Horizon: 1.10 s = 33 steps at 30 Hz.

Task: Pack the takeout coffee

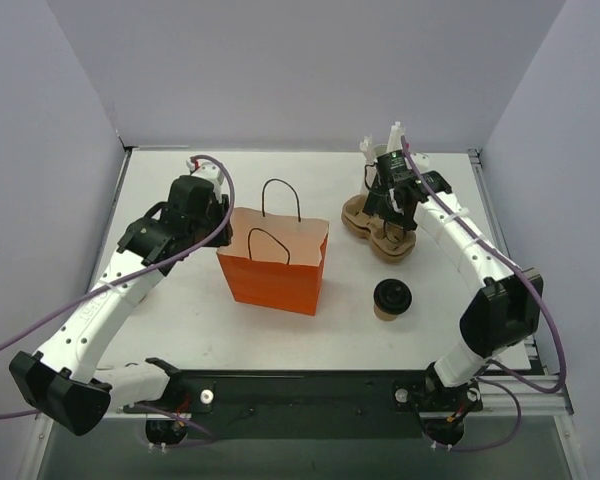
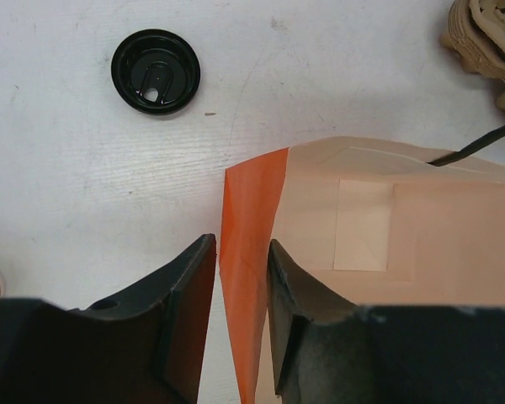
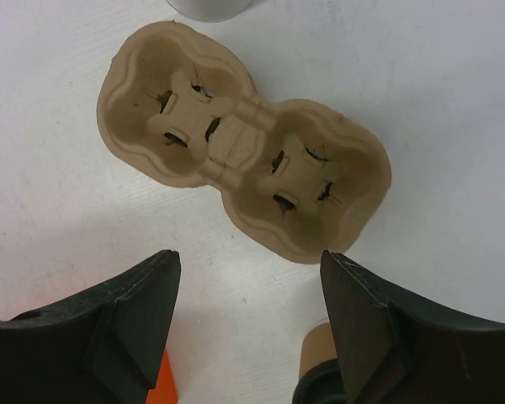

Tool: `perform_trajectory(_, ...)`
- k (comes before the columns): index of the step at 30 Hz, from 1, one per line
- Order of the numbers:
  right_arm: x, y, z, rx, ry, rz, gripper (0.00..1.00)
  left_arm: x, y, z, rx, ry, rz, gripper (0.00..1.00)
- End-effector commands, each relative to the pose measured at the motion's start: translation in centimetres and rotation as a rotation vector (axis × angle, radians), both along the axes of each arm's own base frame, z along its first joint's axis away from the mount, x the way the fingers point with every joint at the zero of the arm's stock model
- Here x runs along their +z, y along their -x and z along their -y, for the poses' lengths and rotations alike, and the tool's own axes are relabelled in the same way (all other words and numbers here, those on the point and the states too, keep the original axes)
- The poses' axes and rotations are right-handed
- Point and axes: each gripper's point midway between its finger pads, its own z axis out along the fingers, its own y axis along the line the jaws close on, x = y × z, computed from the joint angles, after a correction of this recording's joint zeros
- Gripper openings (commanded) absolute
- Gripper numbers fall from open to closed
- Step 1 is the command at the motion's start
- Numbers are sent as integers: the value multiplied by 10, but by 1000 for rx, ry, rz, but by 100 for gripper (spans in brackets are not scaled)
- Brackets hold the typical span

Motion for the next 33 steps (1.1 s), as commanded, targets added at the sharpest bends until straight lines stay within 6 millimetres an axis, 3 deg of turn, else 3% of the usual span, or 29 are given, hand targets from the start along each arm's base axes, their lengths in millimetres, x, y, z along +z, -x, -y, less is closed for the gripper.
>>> perform_trajectory(1, 2, -30, 0, -72, -24, 27, 68, 43, 6, 0, -29, 44, 91, 42)
perform_trajectory(9, -28, -53, 11, -90, 21, -44, 66, 73, 21, -5, -7, 120, 128, 58)
perform_trajectory(18, -52, -58, 7, -167, -38, -86, 64, 83, 30, -61, 185, -30, 195, 63)
perform_trajectory(33, -69, -71, 8, -289, -40, -109, 64, 69, 36, -56, 149, -52, 162, 63)
